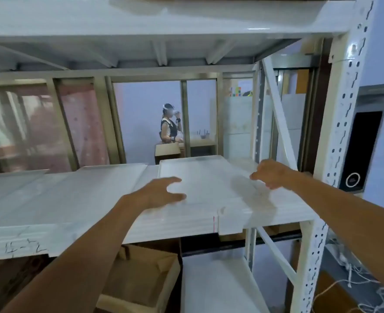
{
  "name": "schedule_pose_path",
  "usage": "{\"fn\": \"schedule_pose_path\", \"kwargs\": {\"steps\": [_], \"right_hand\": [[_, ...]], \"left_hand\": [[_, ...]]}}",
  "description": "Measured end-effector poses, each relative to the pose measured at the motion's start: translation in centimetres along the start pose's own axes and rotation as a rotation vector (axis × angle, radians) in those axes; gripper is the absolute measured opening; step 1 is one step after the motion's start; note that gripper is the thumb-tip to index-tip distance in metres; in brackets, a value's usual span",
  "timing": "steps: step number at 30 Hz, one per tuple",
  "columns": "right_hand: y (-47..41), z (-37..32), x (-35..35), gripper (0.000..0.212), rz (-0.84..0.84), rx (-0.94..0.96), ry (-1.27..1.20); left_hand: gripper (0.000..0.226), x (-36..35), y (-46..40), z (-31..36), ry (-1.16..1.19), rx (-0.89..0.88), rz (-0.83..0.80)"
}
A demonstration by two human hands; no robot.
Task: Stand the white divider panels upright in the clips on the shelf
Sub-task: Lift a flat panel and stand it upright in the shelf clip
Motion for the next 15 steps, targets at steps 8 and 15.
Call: {"fn": "schedule_pose_path", "kwargs": {"steps": [8,15], "right_hand": [[-3.8,0.1,-0.8,0.04,-0.244,-0.259,-0.223],[-4.2,0.9,-0.5,0.039,-0.377,-0.387,-0.399]], "left_hand": [[0.092,-3.3,-1.1,1.1,-0.203,0.1,-0.181],[0.09,-3.7,-1.1,1.8,-0.245,0.117,-0.118]]}}
Point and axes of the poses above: each hand's wrist, its own y-axis away from the middle knuckle, its own x-axis out of the back of the hand, z = x × y, the point moved 4 cm from there along -y, towards the middle knuckle, and after that the axes turned 11 degrees about -x, right-handed, at the moved point
